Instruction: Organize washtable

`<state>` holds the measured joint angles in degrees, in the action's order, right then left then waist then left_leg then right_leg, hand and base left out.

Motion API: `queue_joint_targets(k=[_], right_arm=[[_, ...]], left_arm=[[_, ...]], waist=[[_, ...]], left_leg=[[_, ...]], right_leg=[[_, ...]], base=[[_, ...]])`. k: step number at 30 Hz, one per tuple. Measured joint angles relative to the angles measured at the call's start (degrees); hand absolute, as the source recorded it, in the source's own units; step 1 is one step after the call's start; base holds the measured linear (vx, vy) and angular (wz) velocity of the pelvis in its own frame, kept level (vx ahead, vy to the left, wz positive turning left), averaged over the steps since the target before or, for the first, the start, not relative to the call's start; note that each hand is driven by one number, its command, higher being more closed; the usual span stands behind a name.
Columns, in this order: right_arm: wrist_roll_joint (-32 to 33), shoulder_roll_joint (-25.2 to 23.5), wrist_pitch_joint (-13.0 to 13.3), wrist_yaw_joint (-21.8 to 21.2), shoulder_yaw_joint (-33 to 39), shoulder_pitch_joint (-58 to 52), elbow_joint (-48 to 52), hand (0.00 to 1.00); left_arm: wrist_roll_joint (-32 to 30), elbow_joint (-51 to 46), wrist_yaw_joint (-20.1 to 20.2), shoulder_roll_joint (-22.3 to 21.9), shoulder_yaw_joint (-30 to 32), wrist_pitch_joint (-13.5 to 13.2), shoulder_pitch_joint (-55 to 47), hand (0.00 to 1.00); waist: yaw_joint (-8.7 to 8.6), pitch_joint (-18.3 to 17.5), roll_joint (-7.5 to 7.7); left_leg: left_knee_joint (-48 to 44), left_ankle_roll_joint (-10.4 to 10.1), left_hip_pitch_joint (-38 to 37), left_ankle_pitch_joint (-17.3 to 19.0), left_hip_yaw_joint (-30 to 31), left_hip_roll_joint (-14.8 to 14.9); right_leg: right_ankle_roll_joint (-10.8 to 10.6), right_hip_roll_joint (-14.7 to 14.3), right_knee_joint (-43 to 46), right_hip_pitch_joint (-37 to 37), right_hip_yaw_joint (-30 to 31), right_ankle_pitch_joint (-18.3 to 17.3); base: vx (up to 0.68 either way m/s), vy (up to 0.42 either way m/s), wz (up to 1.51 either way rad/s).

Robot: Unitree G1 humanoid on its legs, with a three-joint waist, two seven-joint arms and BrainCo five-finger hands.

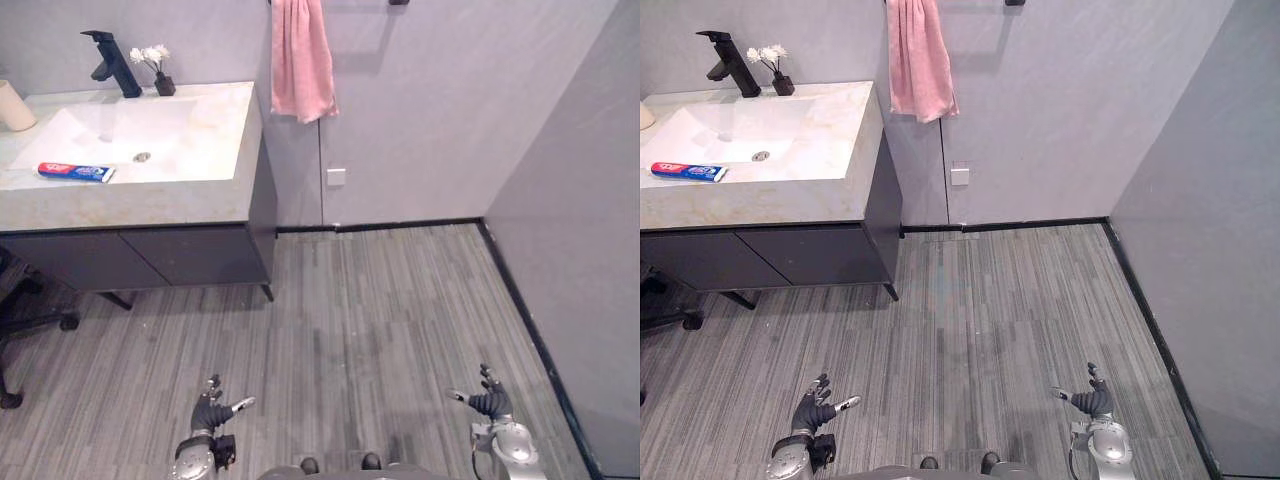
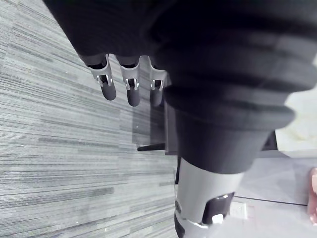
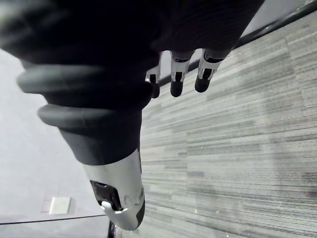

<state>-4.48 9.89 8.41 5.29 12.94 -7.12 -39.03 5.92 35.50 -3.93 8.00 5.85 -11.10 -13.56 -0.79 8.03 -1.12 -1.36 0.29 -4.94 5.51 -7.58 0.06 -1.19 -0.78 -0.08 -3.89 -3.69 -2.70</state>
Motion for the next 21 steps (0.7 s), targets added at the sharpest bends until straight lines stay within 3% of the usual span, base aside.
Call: queue_joint_targets(k=[4,7,10,11,13,15,17,19,20,21], right_arm=[[0.60,-0.01,-0.12,0.04,0.00,0.81,-0.02,0.00],[1.17,-0.11,-0.45,0.59,-0.18,1.44,-0.04,0.00],[1.64,-0.58,-1.50,1.09,-1.24,1.61,-0.04,0.00],[1.65,-0.85,-2.22,1.04,-2.15,1.56,-0.06,0.00],[1.65,-0.67,-2.30,1.04,-2.71,2.05,-0.02,0.00],[1.66,-0.36,-2.29,1.09,-2.86,3.20,0.01,0.00],[1.65,0.27,-2.28,1.16,-4.05,4.44,0.46,0.00],[1.65,0.35,-2.19,1.18,-4.67,3.47,2.73,0.00],[1.65,1.04,-2.31,1.19,-4.72,3.50,2.71,0.00],[1.65,0.85,-2.21,1.14,-4.99,3.94,2.96,0.00]], left_arm=[[0.05,-0.43,-0.09,-0.07,-0.05,0.03,-0.64,0.00],[0.28,-1.99,-0.22,0.10,-0.81,0.04,-0.44,0.00],[0.28,-2.11,-0.40,0.43,-2.80,0.06,1.20,0.00],[0.29,-2.23,-0.59,0.73,-3.49,0.06,1.83,0.00],[0.29,-2.20,-1.19,0.73,-3.86,0.14,2.18,0.00],[0.32,-2.19,-1.42,0.84,-3.88,0.17,3.11,0.00],[0.67,-2.22,-1.53,1.09,-3.95,0.16,4.98,0.00],[0.66,-2.42,-1.61,1.33,-4.01,0.11,5.61,0.00],[0.65,-1.80,-1.66,0.24,-4.02,0.27,5.76,0.00],[0.61,-1.92,-1.47,0.14,-4.08,0.26,6.01,0.00]], waist=[[0.21,0.10,-0.21],[0.09,0.45,0.22],[-0.30,1.93,0.53],[-0.69,2.54,0.91],[-0.94,2.99,0.62],[-1.47,3.28,-0.07],[-1.81,3.63,-0.73],[-2.18,3.21,0.47],[-2.28,3.49,-1.62],[-2.48,3.61,-2.24]], left_leg=[[-4.48,0.18,2.96,3.66,-2.21,0.60],[-11.00,1.23,5.27,8.80,-3.85,0.50],[-13.88,2.99,3.60,12.36,-3.14,-0.09],[-14.20,3.34,1.87,13.55,-2.63,-0.10],[-14.15,2.82,-0.67,14.60,-2.40,0.51],[-12.94,2.07,-3.29,15.24,-1.51,2.17],[-10.34,-0.24,-6.03,15.21,-0.36,4.29],[-10.91,-3.27,-8.28,16.50,0.63,4.66],[-13.98,-4.54,-8.62,17.06,1.70,6.87],[-19.40,-6.44,-6.36,15.32,2.11,7.90]], right_leg=[[-0.16,-0.05,3.74,3.42,1.93,-2.48],[-2.58,1.28,16.38,8.73,2.47,-8.98],[-3.48,3.02,37.93,16.98,1.39,-9.68],[-2.80,3.69,42.77,19.45,0.24,-11.45],[-2.12,4.15,41.77,21.60,-2.29,-13.26],[-1.61,3.34,36.52,23.91,-4.78,-12.94],[-0.71,0.97,28.56,27.83,-6.62,-9.28],[2.54,0.50,21.50,28.30,-6.72,1.47],[4.67,-0.62,25.01,27.76,-8.19,1.83],[5.49,-0.90,25.64,26.80,-8.83,-0.44]], base=[[-0.01,0.029,-0.33],[0.10,0.065,-0.30],[0.19,0.072,-0.01],[0.31,0.051,0.20],[0.37,0.021,0.16],[0.50,-0.021,0.26],[0.60,-0.081,0.33],[0.59,-0.111,0.33],[0.65,-0.147,0.24],[0.75,-0.199,0.23]])
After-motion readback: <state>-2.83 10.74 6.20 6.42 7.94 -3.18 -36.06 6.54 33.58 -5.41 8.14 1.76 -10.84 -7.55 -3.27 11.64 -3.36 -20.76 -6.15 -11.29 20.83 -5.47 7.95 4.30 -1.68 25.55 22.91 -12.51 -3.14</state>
